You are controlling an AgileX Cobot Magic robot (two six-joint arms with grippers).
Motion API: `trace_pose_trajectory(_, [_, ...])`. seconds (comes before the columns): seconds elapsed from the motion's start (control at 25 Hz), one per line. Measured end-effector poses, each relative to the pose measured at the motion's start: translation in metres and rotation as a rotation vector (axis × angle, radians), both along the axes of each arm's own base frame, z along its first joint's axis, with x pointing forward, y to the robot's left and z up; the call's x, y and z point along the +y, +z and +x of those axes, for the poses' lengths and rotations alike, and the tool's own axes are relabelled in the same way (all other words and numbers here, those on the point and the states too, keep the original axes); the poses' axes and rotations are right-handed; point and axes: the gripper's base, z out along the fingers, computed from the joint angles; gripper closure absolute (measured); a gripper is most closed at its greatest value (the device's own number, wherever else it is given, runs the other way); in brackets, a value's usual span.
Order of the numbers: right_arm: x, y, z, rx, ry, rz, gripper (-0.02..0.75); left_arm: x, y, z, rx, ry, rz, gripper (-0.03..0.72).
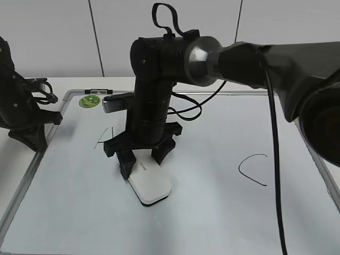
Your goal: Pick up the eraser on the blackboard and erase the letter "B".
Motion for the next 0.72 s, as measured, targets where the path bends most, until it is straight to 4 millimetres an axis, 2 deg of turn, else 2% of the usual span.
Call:
trace_pose_trajectory(0.2, [-0.007, 0.009, 0.003, -0.050, -0.013, -0.038, 0.211, 0.000, 0.000, 0.000, 0.000, 0.000, 0.000, 0.648])
trace_pose_trajectory(0.28, [-0.017, 0.023, 0.008, -0.096, -0.045, -0.060, 0.211, 0.000, 0.000, 0.000, 0.000, 0.000, 0.000, 0.648])
trace_pose_trajectory(0.48, [-0.063, 0.078, 0.029, -0.219, -0.160, -0.045, 0.212, 0.000, 0.000, 0.000, 0.000, 0.000, 0.000, 0.648])
trace_pose_trajectory(0.64, [-0.105, 0.097, 0.041, -0.254, -0.257, -0.065, 0.212, 0.000, -0.001, 0.000, 0.002, 0.000, 0.000, 0.648])
trace_pose_trajectory(0.72, [-0.130, 0.098, 0.041, -0.243, -0.302, -0.095, 0.212, 0.000, -0.001, 0.000, 0.002, 0.000, 0.000, 0.648])
